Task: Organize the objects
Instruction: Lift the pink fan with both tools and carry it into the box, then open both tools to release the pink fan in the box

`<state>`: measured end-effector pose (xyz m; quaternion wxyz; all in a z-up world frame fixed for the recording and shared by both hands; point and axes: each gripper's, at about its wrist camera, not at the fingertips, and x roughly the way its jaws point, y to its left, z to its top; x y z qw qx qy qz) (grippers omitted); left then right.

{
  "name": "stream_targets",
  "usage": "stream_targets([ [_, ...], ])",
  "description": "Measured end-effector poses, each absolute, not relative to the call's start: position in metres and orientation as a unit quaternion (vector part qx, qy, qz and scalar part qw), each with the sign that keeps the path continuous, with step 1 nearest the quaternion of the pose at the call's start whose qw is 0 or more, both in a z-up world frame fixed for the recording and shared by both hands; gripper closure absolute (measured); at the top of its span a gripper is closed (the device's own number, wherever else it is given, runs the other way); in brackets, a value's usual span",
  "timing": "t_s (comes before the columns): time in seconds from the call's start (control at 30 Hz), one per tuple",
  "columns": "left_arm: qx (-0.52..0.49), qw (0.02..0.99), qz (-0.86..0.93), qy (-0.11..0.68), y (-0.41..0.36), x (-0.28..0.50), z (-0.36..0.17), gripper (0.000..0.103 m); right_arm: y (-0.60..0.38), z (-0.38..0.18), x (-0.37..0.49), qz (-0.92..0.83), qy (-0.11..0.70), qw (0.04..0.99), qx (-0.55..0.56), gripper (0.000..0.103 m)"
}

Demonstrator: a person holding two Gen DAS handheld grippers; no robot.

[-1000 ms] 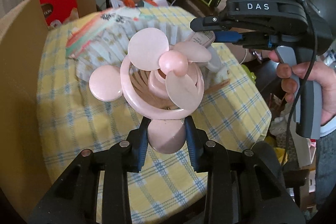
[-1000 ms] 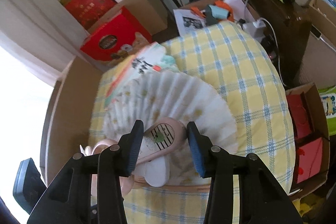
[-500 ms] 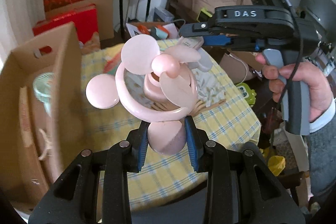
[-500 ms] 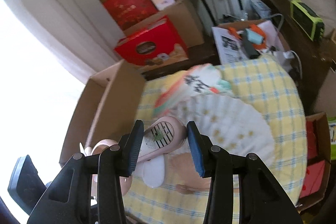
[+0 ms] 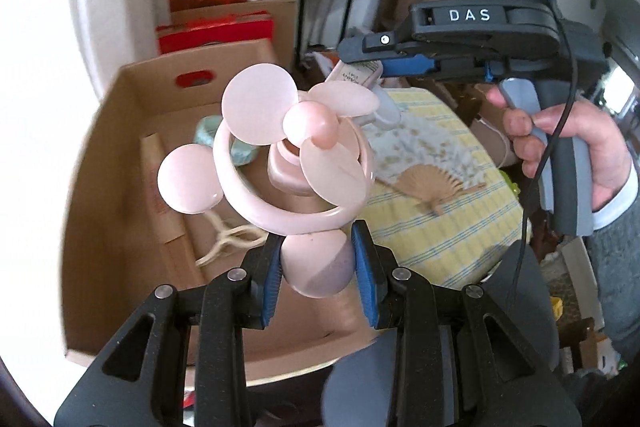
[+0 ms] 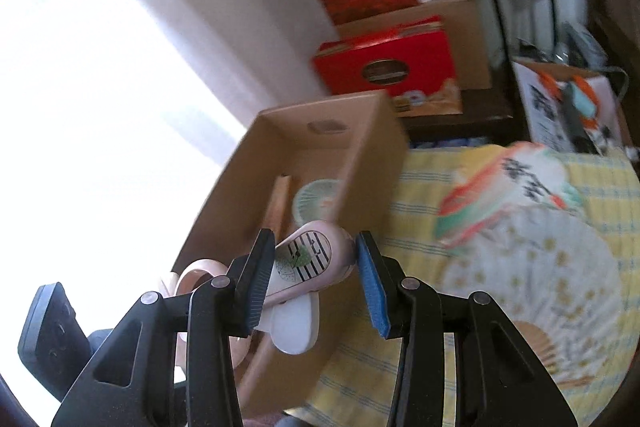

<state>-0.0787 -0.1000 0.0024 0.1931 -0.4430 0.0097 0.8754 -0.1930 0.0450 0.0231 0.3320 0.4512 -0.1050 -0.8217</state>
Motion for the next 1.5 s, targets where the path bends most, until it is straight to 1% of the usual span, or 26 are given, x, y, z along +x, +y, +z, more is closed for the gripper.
stream_targets([
  [0.2,-0.456,0.188,0.870,-0.012,-0.149,-0.070,-0.012,0.072,-0.014,0.011,-0.189,-0.812,-0.067,0.348,0.464,0.060],
  [0.37,-0.469,0.206,0.858,-0.024,-0.188,-0.072,-0.029,0.072,-0.033,-0.011,-0.185,-0.799,-0.059,0.353,0.484,0.060],
  [0.53,-0.482,0.214,0.850,0.003,-0.209,-0.074,-0.045,0.072,-0.048,-0.030,-0.179,-0.786,-0.035,0.356,0.503,0.060],
  [0.7,-0.496,0.208,0.843,0.002,-0.217,-0.077,-0.057,0.072,-0.057,-0.040,-0.177,-0.785,-0.018,0.350,0.511,0.060],
  [0.8,-0.500,0.201,0.842,0.011,-0.219,-0.079,-0.064,0.071,-0.062,-0.042,-0.170,-0.790,0.016,0.346,0.507,0.060],
  [0.87,-0.501,0.189,0.844,0.031,-0.216,-0.078,-0.064,0.070,-0.069,-0.043,-0.163,-0.789,0.047,0.343,0.507,0.061],
  [0.93,-0.498,0.159,0.850,0.064,-0.209,-0.077,-0.064,0.070,-0.077,-0.046,-0.156,-0.780,0.074,0.349,0.513,0.064],
  [0.97,-0.499,0.150,0.851,0.070,-0.208,-0.078,-0.064,0.065,-0.080,-0.047,-0.153,-0.778,0.086,0.350,0.514,0.065],
  [1.0,-0.499,0.149,0.851,0.069,-0.207,-0.078,-0.063,0.058,-0.084,-0.048,-0.151,-0.778,0.098,0.350,0.512,0.065],
  [1.07,-0.498,0.156,0.851,0.056,-0.209,-0.075,-0.060,0.053,-0.087,-0.050,-0.144,-0.777,0.118,0.351,0.509,0.065],
  [1.23,-0.496,0.148,0.855,0.043,-0.217,-0.067,-0.053,0.051,-0.073,-0.044,-0.143,-0.778,0.098,0.358,0.507,0.065],
  [1.27,-0.494,0.147,0.857,0.030,-0.220,-0.065,-0.050,0.047,-0.072,-0.042,-0.144,-0.780,0.095,0.357,0.505,0.065],
  [1.3,-0.491,0.147,0.858,0.018,-0.222,-0.067,-0.047,0.041,-0.069,-0.039,-0.144,-0.783,0.092,0.355,0.502,0.065],
  [1.37,-0.485,0.147,0.862,-0.001,-0.224,-0.067,-0.041,0.036,-0.061,-0.032,-0.146,-0.790,0.083,0.352,0.495,0.065],
  [1.5,-0.473,0.146,0.868,-0.026,-0.224,-0.067,-0.031,0.024,-0.043,-0.017,-0.144,-0.805,0.070,0.341,0.481,0.059],
])
